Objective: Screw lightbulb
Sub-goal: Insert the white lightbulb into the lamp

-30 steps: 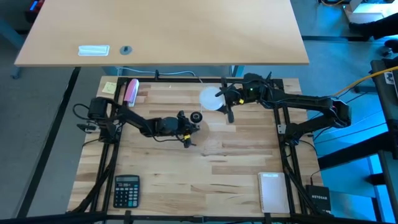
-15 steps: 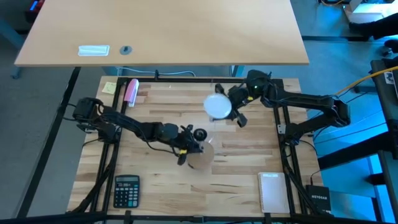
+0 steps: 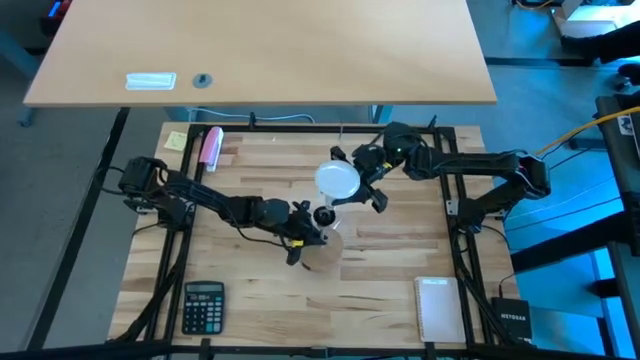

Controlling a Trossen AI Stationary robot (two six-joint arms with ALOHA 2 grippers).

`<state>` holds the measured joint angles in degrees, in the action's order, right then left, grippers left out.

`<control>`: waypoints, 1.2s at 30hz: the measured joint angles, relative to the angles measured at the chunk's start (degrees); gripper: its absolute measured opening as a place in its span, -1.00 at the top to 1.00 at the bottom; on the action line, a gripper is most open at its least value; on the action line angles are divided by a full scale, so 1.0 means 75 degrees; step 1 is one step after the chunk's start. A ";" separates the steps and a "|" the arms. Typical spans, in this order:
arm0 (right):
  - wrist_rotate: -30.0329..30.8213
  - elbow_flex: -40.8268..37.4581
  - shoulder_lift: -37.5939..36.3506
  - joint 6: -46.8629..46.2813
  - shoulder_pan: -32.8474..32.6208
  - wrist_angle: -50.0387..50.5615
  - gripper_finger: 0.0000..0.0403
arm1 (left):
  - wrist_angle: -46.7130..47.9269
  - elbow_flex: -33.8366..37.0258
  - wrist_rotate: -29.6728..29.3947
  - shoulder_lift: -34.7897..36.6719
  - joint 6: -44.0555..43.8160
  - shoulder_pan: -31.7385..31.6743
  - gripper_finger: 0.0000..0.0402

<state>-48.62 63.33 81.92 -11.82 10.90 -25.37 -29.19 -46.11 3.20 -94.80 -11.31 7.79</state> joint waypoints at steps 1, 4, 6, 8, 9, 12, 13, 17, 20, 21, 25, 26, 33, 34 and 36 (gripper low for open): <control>0.0000 0.0000 0.0063 0.0000 -0.0003 0.0022 0.18 | -0.0037 0.0000 0.0000 0.0000 0.0019 0.0000 0.87; 0.0006 -0.0017 0.0314 -0.0061 -0.0012 0.0122 0.18 | -0.0081 0.0000 -0.0006 0.0003 0.0032 -0.0003 0.87; 0.0012 -0.0017 0.0435 -0.0073 -0.0012 0.0033 0.18 | -0.0051 0.0000 -0.0005 0.0003 0.0035 -0.0003 0.87; 0.0009 -0.0016 0.0541 -0.0081 -0.0012 -0.0170 0.18 | -0.0050 0.0000 -0.0003 0.0003 0.0044 -0.0003 0.87; 0.0004 -0.0012 0.0577 -0.0081 -0.0012 -0.0187 0.18 | -0.0047 0.0000 -0.0003 0.0003 0.0044 0.0000 0.87; -0.0128 -0.0015 0.0708 -0.0103 -0.0012 -0.0131 0.18 | -0.0029 0.0003 -0.0003 0.0002 0.0022 -0.0001 0.87; -0.0204 -0.0015 0.0715 -0.0113 -0.0009 -0.0104 0.18 | -0.0037 0.0003 -0.0003 0.0003 0.0050 -0.0002 0.87; -0.0310 -0.0015 0.0704 -0.0055 -0.0009 -0.0153 0.18 | -0.0191 0.0003 -0.0006 0.0026 0.0128 -0.0003 0.87; -0.0361 -0.0014 0.0698 -0.0001 -0.0009 0.0016 0.18 | -0.0298 0.0003 -0.0003 0.0026 0.0114 -0.0003 0.87; -0.0350 -0.0009 0.0698 0.0038 -0.0009 0.0073 0.18 | -0.0323 0.0006 -0.0003 0.0032 0.0117 -0.0003 0.87; -0.0270 0.0003 0.0679 0.0200 -0.0009 0.0280 0.18 | -0.0322 0.0006 -0.0142 0.0070 0.0071 -0.0002 0.87; -0.0259 0.0003 0.0677 0.0212 -0.0009 0.0288 0.18 | -0.0331 0.0006 -0.0214 0.0070 0.0070 0.0000 0.87; 0.0117 0.0012 0.0663 0.0598 -0.0005 0.0606 0.18 | -0.0238 -0.0029 -0.0529 0.0076 -0.0196 -0.0040 0.87; 0.0159 0.0012 0.0660 0.0648 0.0000 0.0674 0.18 | -0.0188 -0.0068 -0.0582 0.0076 -0.0203 -0.0039 0.87; 0.0269 0.0020 0.0655 0.0777 0.0000 0.0807 0.18 | 0.0098 -0.0215 -0.0730 0.0076 -0.0211 -0.0038 0.87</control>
<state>-46.60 63.48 86.83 -5.99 10.90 -19.32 -28.45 -47.72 -2.27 -94.24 -12.90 7.51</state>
